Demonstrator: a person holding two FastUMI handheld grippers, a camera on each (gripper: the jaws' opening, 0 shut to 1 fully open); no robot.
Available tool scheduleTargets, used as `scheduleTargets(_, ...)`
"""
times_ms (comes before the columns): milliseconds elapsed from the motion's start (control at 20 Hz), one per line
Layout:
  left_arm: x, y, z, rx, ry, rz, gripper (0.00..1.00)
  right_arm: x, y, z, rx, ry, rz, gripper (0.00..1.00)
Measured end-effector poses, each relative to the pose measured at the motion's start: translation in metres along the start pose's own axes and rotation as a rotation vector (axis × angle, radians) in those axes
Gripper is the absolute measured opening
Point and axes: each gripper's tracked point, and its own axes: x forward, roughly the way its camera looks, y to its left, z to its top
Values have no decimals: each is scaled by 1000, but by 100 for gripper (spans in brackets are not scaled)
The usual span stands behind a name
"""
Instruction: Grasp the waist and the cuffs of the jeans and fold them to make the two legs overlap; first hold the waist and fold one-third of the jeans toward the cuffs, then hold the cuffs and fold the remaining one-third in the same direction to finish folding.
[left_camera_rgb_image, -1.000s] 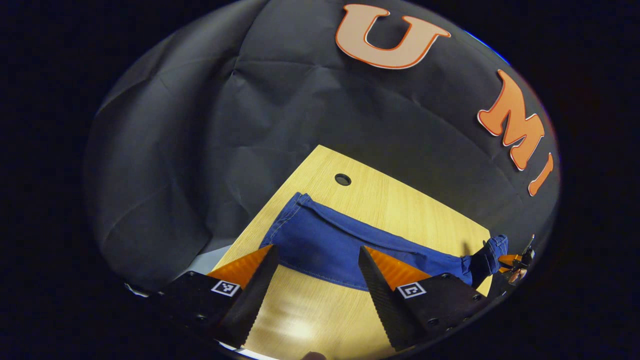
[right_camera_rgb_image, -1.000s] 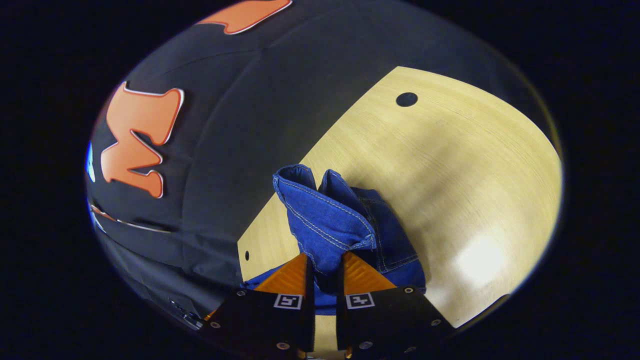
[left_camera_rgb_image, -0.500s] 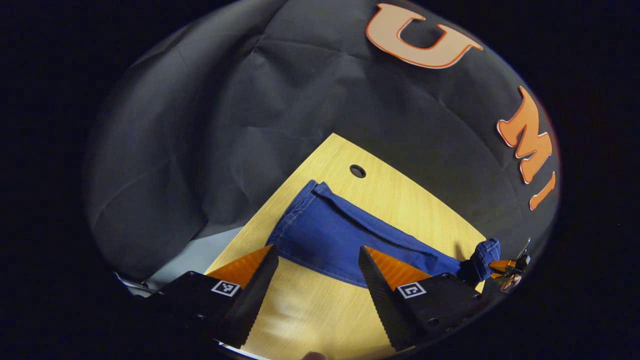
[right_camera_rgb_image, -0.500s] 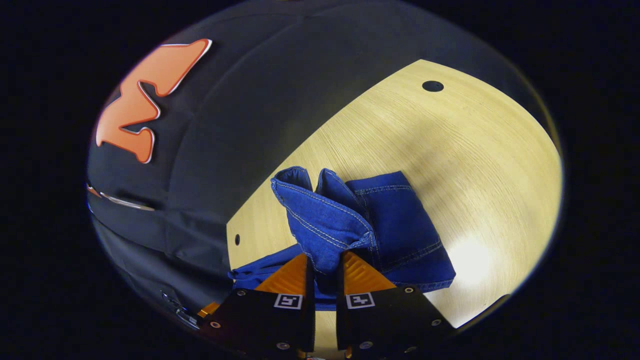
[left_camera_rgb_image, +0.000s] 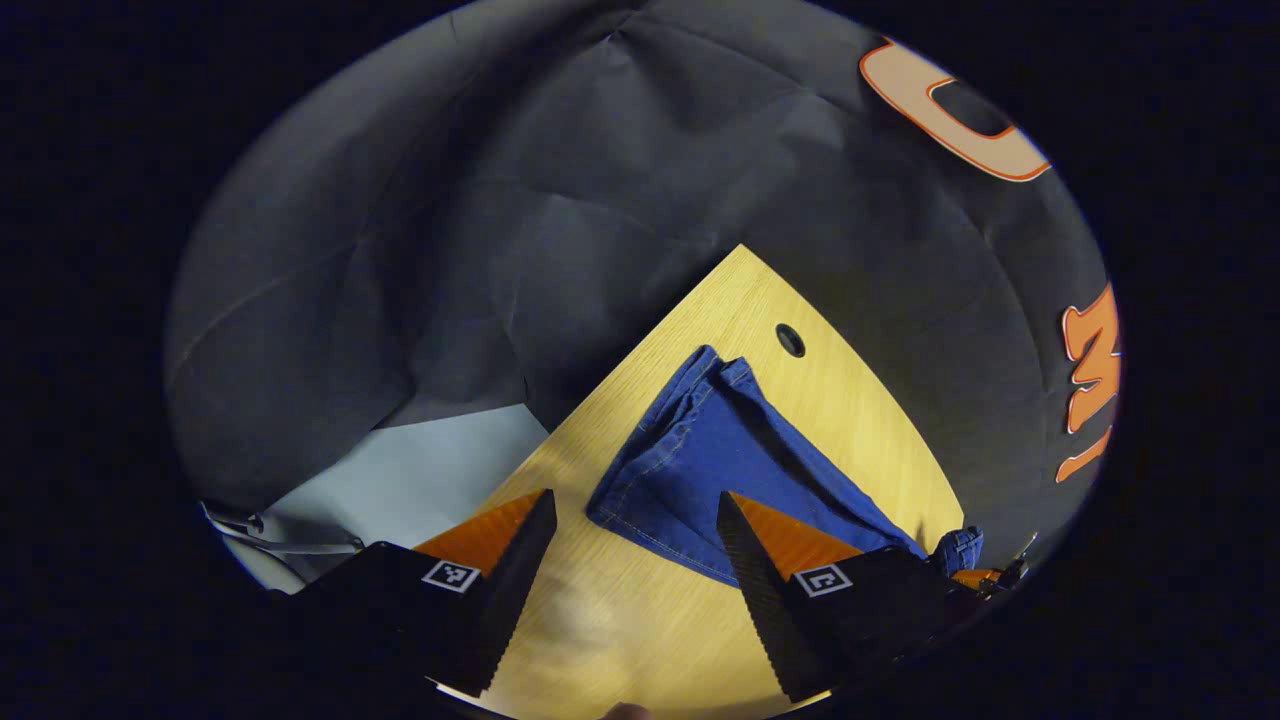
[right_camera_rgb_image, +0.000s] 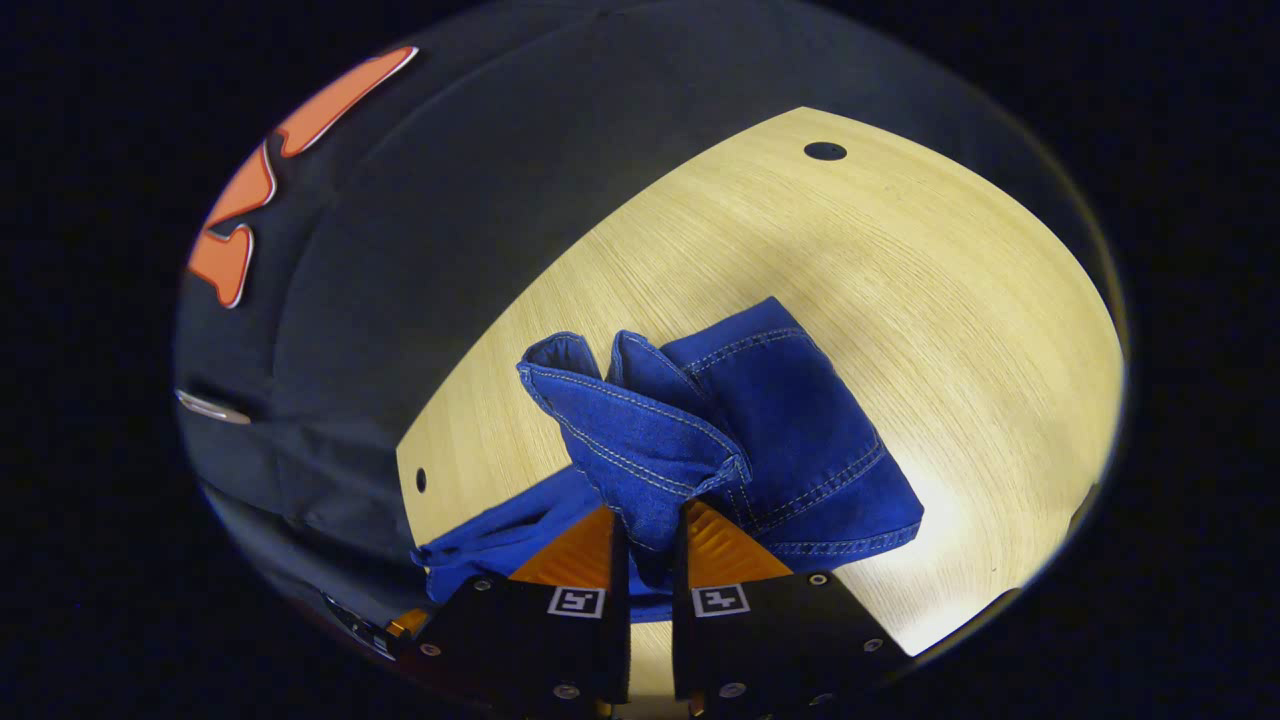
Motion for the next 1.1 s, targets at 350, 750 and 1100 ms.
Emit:
scheduleTargets(350,28,1,-6,-24,52,-26,99,9,5,-11,-93,-31,-84,18)
scheduleTargets(750,34,-13,4,53,38,-30,98,9,6,-19,-91,12,-109,17)
scheduleTargets(1100,34,-10,4,41,36,-29,98,12,5,-16,-77,-18,-129,18)
